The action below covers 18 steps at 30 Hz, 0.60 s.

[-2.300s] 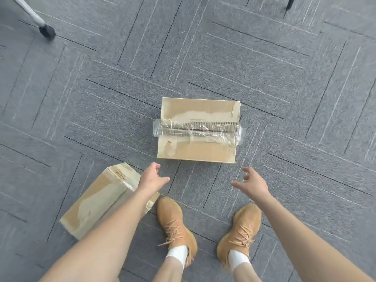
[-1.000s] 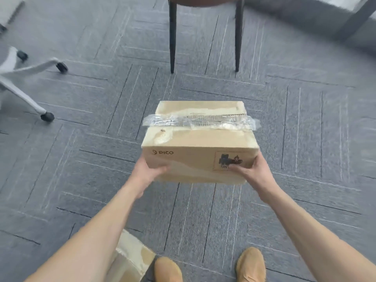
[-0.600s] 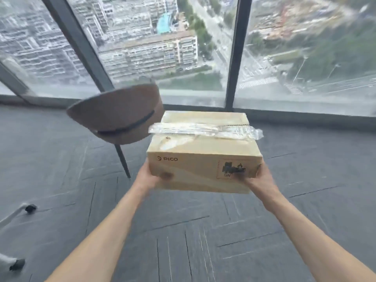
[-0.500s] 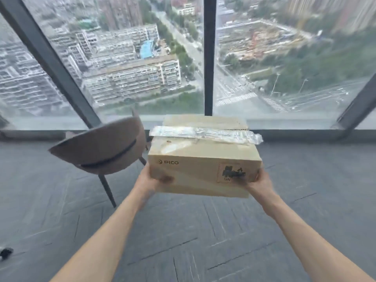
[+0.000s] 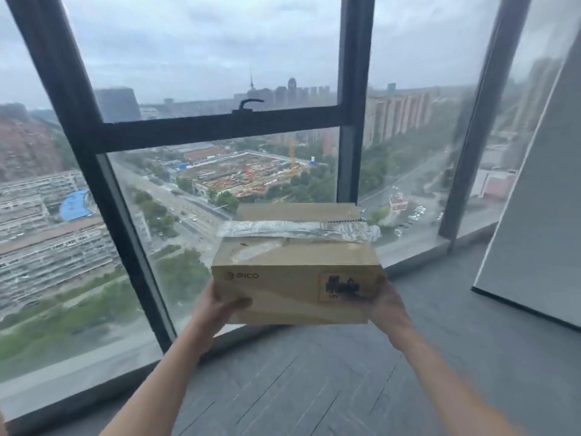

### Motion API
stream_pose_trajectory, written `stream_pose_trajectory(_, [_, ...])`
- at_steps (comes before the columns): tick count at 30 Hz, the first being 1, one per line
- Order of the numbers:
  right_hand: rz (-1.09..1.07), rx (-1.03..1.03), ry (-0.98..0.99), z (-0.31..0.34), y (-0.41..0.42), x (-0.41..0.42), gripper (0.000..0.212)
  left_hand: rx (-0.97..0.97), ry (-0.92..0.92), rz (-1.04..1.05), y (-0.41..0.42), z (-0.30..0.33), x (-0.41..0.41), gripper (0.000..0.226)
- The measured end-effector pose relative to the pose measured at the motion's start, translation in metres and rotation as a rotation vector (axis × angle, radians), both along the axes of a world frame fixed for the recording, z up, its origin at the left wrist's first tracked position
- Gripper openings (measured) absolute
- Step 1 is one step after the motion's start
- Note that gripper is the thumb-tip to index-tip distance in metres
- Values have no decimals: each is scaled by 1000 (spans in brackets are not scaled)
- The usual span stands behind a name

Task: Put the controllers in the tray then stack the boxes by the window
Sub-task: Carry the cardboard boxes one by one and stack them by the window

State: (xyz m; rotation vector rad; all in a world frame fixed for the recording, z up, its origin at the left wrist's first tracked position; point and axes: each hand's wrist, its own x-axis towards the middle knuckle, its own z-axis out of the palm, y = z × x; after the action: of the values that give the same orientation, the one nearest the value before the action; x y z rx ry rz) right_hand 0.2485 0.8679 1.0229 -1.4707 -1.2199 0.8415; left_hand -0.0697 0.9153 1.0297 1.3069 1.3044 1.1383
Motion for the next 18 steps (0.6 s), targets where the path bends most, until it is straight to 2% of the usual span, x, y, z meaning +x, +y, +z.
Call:
stream_pose_trajectory(4, [-111, 39, -82, 21, 42, 84, 79, 45, -24, -121, 75, 25, 91, 70])
stream_pose_trajectory(10, [-316, 23, -207, 25, 129, 195, 84, 97, -59, -321, 210, 26, 222, 60])
stream_pose_trajectory(14, [-439, -27, -288, 32, 203, 256, 85, 53, -78, -420, 317, 16, 300, 62])
stream_pose_trajectory(18, [-539, -123, -282, 41, 272, 315, 78, -15, -57, -511, 413, 10, 378, 61])
